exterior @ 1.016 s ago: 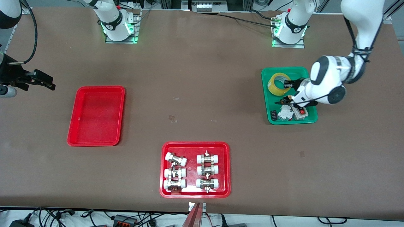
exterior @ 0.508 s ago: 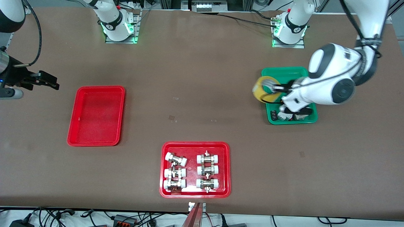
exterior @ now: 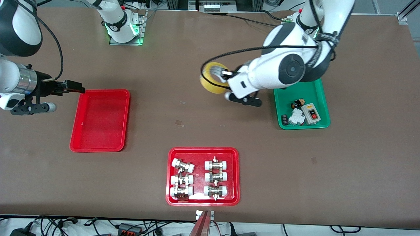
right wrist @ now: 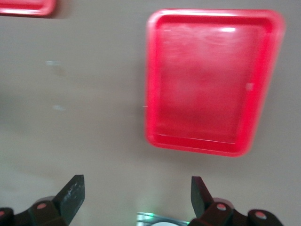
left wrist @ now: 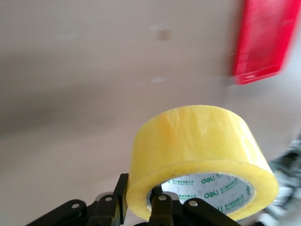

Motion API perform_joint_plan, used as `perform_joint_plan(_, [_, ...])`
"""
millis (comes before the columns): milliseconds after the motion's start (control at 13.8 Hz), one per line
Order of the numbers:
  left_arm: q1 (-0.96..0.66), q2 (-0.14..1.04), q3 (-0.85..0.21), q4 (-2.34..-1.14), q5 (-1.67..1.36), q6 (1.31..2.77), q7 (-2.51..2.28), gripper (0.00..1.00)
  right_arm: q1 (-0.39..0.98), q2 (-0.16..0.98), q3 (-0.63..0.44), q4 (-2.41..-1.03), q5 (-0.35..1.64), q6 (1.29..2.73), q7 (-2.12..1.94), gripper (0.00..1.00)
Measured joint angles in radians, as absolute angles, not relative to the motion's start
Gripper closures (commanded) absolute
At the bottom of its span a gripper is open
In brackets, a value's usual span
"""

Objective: Left arm passes tape to right arm into tray
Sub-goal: 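Lift the tape with the left gripper while the right gripper reaches toward it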

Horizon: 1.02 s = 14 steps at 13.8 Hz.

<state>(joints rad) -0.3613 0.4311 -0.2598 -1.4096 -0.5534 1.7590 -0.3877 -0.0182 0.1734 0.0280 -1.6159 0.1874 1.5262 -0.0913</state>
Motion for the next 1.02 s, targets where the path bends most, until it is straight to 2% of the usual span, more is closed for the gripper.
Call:
perform_joint_plan(290, [-0.38,0.46,-0.258,-1.373,-0.723,1.952,-0.394,1.0,0.023,0.179,0.035,-1.615,0.412,1.515,-0.094,0.0])
perform_joint_plan(653, [-0.321,0.493,-0.248,-1.373,-0.882,1.964,-0.363,1.0,0.106,0.18,0.038,-1.549,0.603,1.544,-0.136,0.0])
perform_joint_plan(1016, [-0.328,0.494,-0.25,-1.371,-0.886,1.964,-0.367,1.0,0.253,0.194,0.04,-1.479,0.683,1.716,-0.133,0.0])
